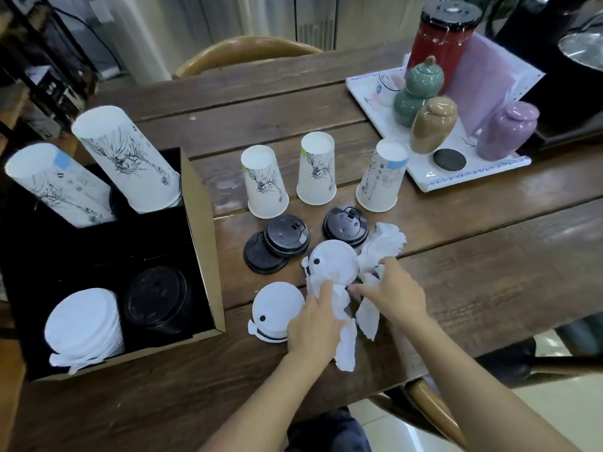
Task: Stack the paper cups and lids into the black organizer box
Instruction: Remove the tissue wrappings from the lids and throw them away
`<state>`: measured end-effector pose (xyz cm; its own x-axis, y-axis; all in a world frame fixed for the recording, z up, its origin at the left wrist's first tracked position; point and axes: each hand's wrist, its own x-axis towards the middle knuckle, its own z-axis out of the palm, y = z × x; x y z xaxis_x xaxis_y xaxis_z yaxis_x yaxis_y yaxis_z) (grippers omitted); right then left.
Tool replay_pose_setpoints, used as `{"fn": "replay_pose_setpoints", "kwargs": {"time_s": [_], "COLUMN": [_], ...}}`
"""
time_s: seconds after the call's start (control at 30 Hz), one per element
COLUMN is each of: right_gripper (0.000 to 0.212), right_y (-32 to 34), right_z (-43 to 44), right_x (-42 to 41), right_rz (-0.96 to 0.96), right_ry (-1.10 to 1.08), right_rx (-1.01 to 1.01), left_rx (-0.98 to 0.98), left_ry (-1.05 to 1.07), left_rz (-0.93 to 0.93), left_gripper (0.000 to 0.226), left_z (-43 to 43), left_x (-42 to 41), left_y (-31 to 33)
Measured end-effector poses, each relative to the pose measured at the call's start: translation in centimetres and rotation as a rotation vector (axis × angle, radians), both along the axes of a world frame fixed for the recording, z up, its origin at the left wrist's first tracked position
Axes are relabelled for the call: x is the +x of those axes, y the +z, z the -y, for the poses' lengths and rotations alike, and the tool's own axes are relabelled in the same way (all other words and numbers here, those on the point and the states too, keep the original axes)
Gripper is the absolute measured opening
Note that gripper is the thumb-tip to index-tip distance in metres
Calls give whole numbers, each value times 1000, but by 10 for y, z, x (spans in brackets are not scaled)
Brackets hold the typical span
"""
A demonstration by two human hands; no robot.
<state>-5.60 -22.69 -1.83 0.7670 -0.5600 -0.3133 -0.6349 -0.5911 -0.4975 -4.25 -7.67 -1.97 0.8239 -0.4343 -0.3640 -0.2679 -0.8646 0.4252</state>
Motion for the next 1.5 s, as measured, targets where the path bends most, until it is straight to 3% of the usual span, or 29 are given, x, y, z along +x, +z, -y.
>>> {"fn": "replay_pose_setpoints", "kwargs": {"time_s": [0.07,0.17,0.27,0.43,0.57,0.83,1.0,1.13,1.23,1.5], "right_gripper": [54,42,22,4,14,28,24,21,25,29], "right_y": [-5,-9,-7,5,13,15,12,9,7,14], "right_z": [2,9,14,27,45,67,79,88,95,92], "right_x": [-6,-9,-9,-9,2,20,18,7,-4,-16], "right_rz": [-87,-134,0,327,322,276,250,270,247,296], "right_ry": [20,120,235,30,-11,-66,-37,-51,-33,19], "right_rx": [-1,-9,69,214,218,162,156,167,131,140], "left_rx": [57,62,71,2,-179,-378,-96,130,178,-304], "left_ry": [-36,-34,11,160,228,206,-73,-238,-260,11], "left_rz": [20,10,80,107,54,215,411,407,440,327], "left_gripper": [35,32,29,27,27,25,58,48,32,15], "left_z": [-1,0,4,13,20,61,104,126,131,107], "left_x": [1,-1,0,6,11,32,55,61,59,54], "left_y": [-1,-2,-2,5,12,25,19,0,-11,18]}}
